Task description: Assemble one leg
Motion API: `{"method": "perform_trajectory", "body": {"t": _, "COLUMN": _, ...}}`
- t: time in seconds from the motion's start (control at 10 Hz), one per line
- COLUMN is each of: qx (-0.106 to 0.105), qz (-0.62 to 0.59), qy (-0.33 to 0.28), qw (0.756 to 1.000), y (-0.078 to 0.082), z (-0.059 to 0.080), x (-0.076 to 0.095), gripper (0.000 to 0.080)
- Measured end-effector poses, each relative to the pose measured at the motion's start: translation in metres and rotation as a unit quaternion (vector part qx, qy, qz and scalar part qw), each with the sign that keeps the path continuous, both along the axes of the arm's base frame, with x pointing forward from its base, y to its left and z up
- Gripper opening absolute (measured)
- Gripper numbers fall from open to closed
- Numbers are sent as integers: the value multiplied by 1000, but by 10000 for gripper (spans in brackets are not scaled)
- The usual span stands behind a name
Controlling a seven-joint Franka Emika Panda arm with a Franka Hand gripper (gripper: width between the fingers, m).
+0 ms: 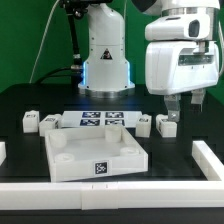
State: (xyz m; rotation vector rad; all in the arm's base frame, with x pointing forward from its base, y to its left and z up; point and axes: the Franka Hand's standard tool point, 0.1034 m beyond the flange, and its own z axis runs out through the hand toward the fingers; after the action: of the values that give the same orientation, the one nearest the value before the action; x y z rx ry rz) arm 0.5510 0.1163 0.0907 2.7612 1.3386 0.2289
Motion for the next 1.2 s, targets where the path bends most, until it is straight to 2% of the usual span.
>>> {"method": "perform_trajectory", "body": {"t": 0.7, "qx": 0, "qz": 1, "qy": 1, "qw": 1000, "y": 0, "z": -1, "x": -1, "gripper": 650}}
{"method": "perform_trajectory", "body": {"t": 0.8, "qx": -1, "qz": 23, "qy": -4, "qw": 1000, "y": -2, "z": -3, "x": -8, "gripper": 650}}
{"method": "perform_trajectory", "body": {"t": 1.0, "qx": -15, "qz": 77, "qy": 6, "qw": 997, "y": -21, "z": -4, "x": -28, "gripper": 650}}
{"method": "perform_trajectory", "body": {"t": 1.2, "qx": -31, "qz": 149, "qy": 16, "qw": 988, "y": -52, "z": -7, "x": -37, "gripper": 650}}
